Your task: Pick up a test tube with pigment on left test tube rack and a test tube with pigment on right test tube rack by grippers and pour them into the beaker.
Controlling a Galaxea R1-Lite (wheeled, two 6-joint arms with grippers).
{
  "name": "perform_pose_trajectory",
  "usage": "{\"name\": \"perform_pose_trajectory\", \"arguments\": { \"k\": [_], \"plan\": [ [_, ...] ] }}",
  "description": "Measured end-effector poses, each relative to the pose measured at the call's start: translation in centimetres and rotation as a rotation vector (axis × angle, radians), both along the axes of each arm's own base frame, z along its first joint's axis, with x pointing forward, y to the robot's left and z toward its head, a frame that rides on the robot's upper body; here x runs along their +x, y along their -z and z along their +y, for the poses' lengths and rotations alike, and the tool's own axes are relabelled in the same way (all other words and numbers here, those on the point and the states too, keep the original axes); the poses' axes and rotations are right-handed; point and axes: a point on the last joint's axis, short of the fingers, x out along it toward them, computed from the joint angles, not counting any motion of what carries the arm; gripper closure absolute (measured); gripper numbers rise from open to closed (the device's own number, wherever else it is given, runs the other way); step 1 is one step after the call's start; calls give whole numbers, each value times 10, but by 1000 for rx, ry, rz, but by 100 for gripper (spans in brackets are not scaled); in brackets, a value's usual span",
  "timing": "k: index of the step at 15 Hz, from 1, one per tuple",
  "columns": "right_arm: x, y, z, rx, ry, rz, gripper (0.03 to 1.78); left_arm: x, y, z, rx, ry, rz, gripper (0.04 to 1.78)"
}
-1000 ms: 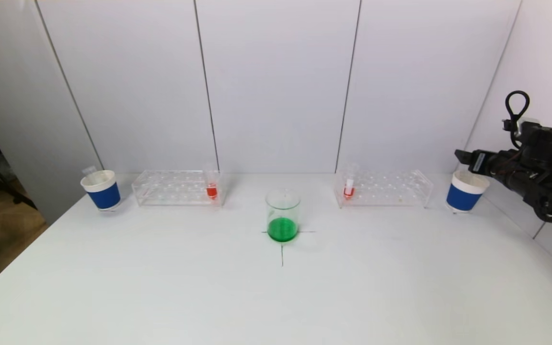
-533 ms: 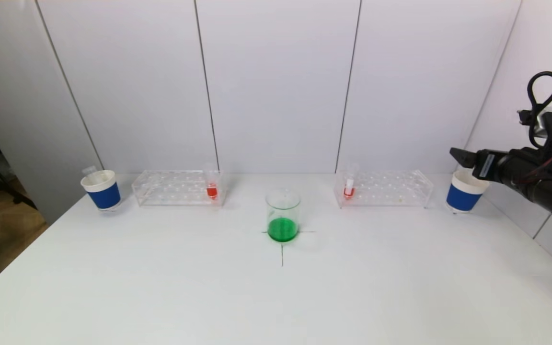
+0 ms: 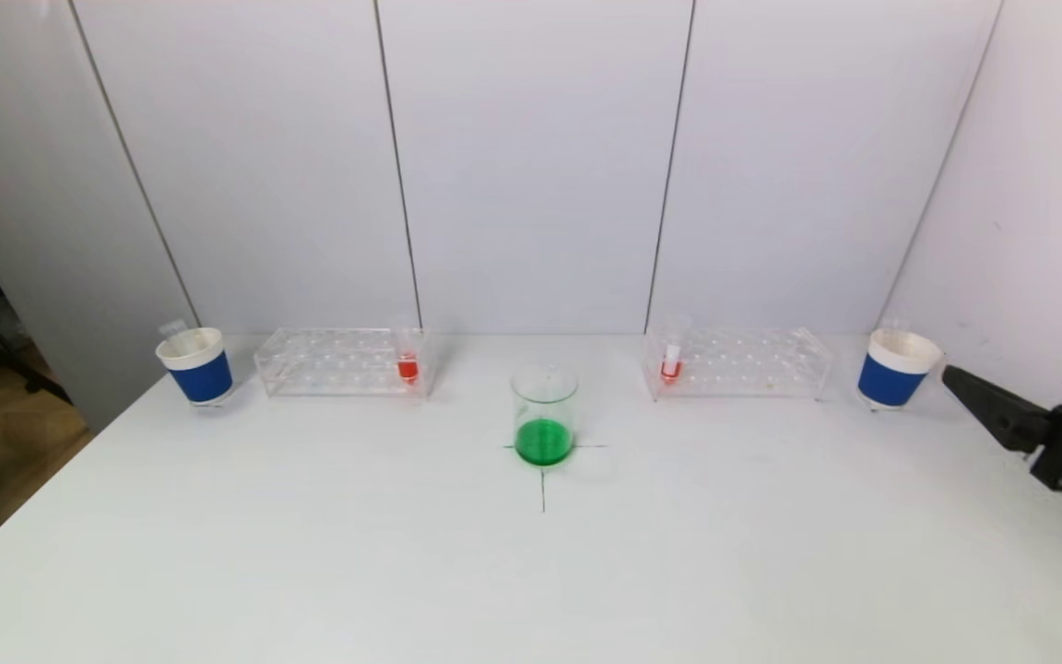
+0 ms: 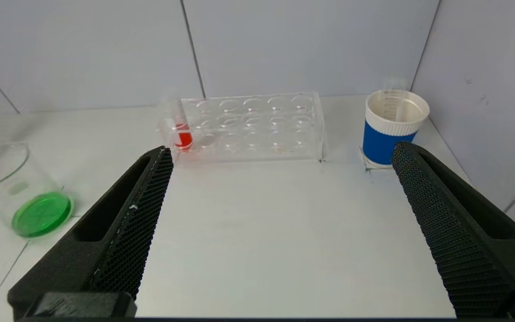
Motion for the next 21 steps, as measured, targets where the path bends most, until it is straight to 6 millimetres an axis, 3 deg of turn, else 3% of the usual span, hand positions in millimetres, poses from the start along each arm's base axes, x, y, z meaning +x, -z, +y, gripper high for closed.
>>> {"name": "perform_pose_trajectory", "arguments": {
  "k": [5,12,15,21],
  "plan": [
    [-78,21,-4,-3,3,-53,4,0,0,0,0,0,0,6],
    [-163,62,-8,-16,11,-32,4,0,0,0,0,0,0,6],
    [-181,84,-8,-30,21,-31,4,0,0,0,0,0,0,6],
    [-185,100,-8,-101,14,-64,4,0,0,0,0,0,0,6]
  ]
}}
